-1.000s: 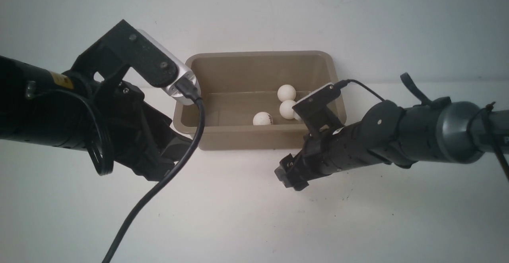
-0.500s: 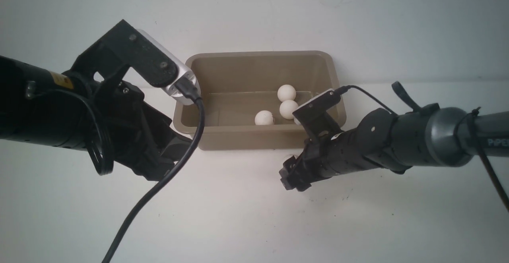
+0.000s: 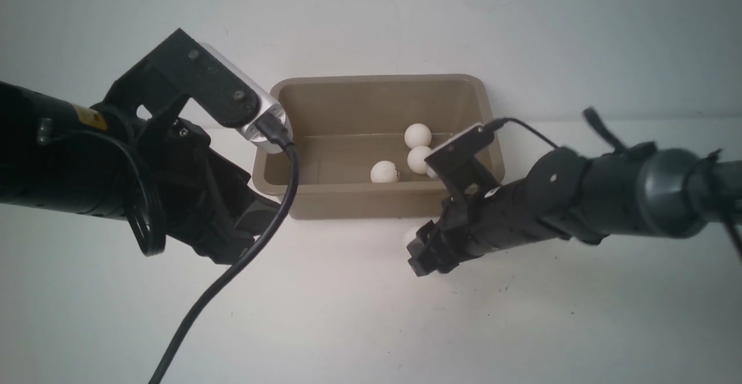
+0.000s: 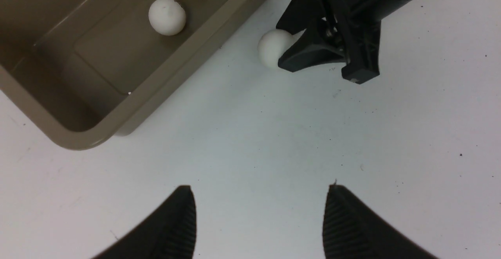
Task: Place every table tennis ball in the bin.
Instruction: Use the right arm to clamp the table tennis ball closest to it, then use the right arm to put the table tennis ball into the box
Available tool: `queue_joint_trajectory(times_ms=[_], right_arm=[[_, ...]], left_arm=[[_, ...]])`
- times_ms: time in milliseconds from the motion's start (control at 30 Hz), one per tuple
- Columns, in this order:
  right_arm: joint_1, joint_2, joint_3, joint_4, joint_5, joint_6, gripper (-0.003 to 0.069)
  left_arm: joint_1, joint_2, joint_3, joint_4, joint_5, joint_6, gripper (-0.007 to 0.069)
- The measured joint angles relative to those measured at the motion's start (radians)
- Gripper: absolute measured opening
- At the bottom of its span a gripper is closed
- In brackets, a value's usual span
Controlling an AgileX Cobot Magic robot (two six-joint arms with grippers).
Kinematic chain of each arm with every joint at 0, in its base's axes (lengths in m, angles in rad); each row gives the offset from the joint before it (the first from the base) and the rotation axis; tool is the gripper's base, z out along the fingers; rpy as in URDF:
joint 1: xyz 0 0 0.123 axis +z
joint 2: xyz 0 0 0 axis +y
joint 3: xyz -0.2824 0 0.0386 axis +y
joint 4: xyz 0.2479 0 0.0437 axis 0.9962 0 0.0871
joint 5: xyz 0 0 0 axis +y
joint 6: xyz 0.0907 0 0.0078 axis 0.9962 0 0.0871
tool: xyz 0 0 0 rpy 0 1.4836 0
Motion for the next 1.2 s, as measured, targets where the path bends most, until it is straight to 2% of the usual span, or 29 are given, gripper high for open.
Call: queue_joint_trajectory(times_ms=[200,267,333,500,633,900,1100,1200], right_arm=[[0.000,-0.181,0.000,-0.009,0.166,-0.038,0.0322],[0.000,-0.218,0.000,-0.013,0.175,-0.063,0.0322],[0.000,-0.253,0.000,-0.013,0.163,-0.087,0.0322],[0.000,-0.266,0.000,-0.009,-0.047,-0.195,0.0322],[0.000,-0.195,-0.041,-0.002,-0.153,-0.276,0.0322],[-0.013,0.052,-0.251,0.007,-0.195,-0.331,0.0322],[-0.014,0.109,-0.337,0.007,-0.201,-0.331,0.0324],[-0.014,0.112,-0.348,0.009,-0.208,-0.331,0.0374]], left_arm=[[0.000,0.000,0.000,0.000,0.000,0.000,0.0394],[0.000,0.000,0.000,0.000,0.000,0.000,0.0394],[0.000,0.000,0.000,0.000,0.000,0.000,0.0394],[0.000,0.000,0.000,0.000,0.000,0.000,0.0394],[0.000,0.000,0.000,-0.002,0.000,0.000,0.0394],[0.000,0.000,0.000,-0.004,0.000,0.000,0.0394],[0.000,0.000,0.000,-0.016,0.000,0.000,0.0394],[0.000,0.000,0.000,-0.023,0.000,0.000,0.0394]])
